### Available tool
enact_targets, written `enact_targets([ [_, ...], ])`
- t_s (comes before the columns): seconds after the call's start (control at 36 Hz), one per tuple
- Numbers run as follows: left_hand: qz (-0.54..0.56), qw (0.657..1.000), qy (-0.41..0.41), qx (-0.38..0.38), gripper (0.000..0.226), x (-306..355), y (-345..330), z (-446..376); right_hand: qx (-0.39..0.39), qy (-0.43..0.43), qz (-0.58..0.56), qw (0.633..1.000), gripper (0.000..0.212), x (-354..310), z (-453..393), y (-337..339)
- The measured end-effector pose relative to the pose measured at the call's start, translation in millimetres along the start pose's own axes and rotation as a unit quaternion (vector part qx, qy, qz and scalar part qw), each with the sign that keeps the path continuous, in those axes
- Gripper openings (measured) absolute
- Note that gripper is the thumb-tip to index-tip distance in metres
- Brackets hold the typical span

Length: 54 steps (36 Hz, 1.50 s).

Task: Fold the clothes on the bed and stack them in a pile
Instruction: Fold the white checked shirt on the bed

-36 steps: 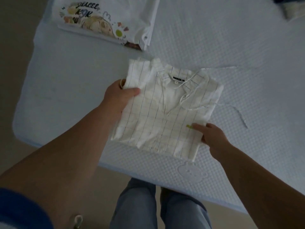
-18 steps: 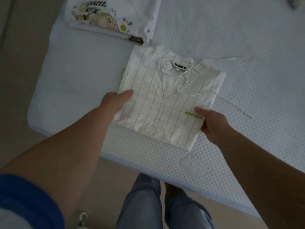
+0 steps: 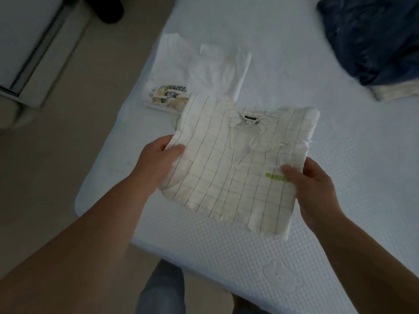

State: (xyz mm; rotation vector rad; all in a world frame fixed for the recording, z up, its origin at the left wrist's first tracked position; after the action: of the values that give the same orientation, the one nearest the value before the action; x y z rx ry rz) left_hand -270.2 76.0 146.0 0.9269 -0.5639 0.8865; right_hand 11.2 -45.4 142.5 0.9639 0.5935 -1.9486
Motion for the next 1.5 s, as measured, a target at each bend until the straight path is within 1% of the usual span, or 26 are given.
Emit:
enact_targets([
  [0.06,0.01,1.0,-0.023,0.002,0.017,17,19,-18,0.006,0.024,0.0,1.0,0.019,-20,-7,-18],
  [0.11,0.024,0.999,-0.041,0.007,0.021,30,39,-40,0.013,0.041,0.008,0.999,0.018,-37,-19,-39],
  [0.28,0.044,0.993,-0.107,0.003,0.021,72,91,-122,0.065,0.092,0.062,0.992,0.016,-91,-72,-105],
  [0.39,0.052,0.99,-0.133,0.0,0.018,85,106,-171,0.106,0.119,0.087,0.983,0.015,-119,-107,-137],
  [0.47,0.066,0.989,-0.13,0.008,0.019,81,107,-202,0.129,0.126,0.092,0.979,0.014,-128,-133,-153],
  [0.56,0.069,0.991,-0.109,0.031,0.017,62,101,-230,0.145,0.114,0.098,0.978,0.011,-117,-166,-164],
  [0.61,0.032,0.995,-0.081,0.044,0.013,39,93,-250,0.146,0.089,0.119,0.978,0.006,-96,-190,-167],
  [0.64,-0.003,0.998,-0.056,0.041,0.011,24,88,-258,0.144,0.067,0.131,0.979,0.01,-81,-201,-168],
  [0.69,-0.077,0.997,-0.003,0.014,0.018,-7,78,-268,0.133,0.013,0.165,0.977,0.026,-47,-217,-170],
  [0.72,-0.101,0.995,0.011,0.009,0.021,-19,75,-269,0.128,-0.012,0.18,0.975,0.035,-30,-222,-170],
  [0.78,-0.122,0.992,0.002,0.039,0.025,-30,73,-270,0.138,-0.041,0.198,0.97,0.042,-3,-222,-168],
  [0.83,-0.123,0.989,-0.027,0.075,0.019,-31,75,-266,0.157,-0.034,0.229,0.96,0.041,8,-218,-166],
  [0.92,-0.096,0.987,-0.072,0.103,0.011,-22,79,-260,0.161,0.015,0.277,0.947,0.033,3,-214,-166],
  [1.0,-0.072,0.981,-0.111,0.143,0.013,-8,90,-256,0.133,0.035,0.279,0.95,0.023,-7,-213,-170],
  [1.06,-0.07,0.978,-0.112,0.163,0.019,-5,94,-256,0.106,0.03,0.291,0.95,0.019,-8,-215,-174],
  [1.08,-0.086,0.979,-0.104,0.155,0.022,-7,93,-256,0.096,0.024,0.298,0.949,0.017,-7,-217,-176],
  [1.17,-0.166,0.983,-0.049,0.069,0.035,-28,76,-258,0.095,0.01,0.311,0.946,0.012,-2,-223,-175],
  [1.19,-0.176,0.982,-0.035,0.054,0.04,-34,73,-258,0.098,0.012,0.32,0.942,0.012,-2,-225,-175],
  [1.25,-0.176,0.982,-0.032,0.06,0.039,-36,73,-260,0.105,0.022,0.337,0.935,0.013,-3,-227,-173],
  [1.31,-0.176,0.981,-0.035,0.068,0.033,-32,75,-262,0.108,0.033,0.344,0.932,0.012,-4,-228,-174],
  [1.42,-0.193,0.98,-0.02,0.054,0.027,-28,78,-265,0.109,0.031,0.347,0.931,0.012,-6,-229,-175],
  [1.44,-0.209,0.976,-0.018,0.056,0.03,-25,79,-265,0.115,0.026,0.341,0.933,0.016,-7,-227,-175],
  [1.47,-0.231,0.97,-0.024,0.069,0.037,-21,82,-264,0.125,0.021,0.329,0.936,0.024,-9,-226,-176],
  [1.5,-0.259,0.96,-0.044,0.097,0.046,-14,84,-262,0.14,0.026,0.321,0.936,0.037,-12,-224,-176],
])
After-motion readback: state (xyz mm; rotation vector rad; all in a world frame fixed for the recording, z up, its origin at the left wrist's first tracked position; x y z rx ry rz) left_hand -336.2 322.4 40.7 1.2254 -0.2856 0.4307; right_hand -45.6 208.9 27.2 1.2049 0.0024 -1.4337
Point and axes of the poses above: each hand's wrist, its own z-axis away from the middle knuckle, its own y-axis out of the back of the hand, x = y × z, the point moved 6 cm from there along -z, towards the middle knuckle, and after that the axes turned 6 degrees about -z, right-handed, at the moved point
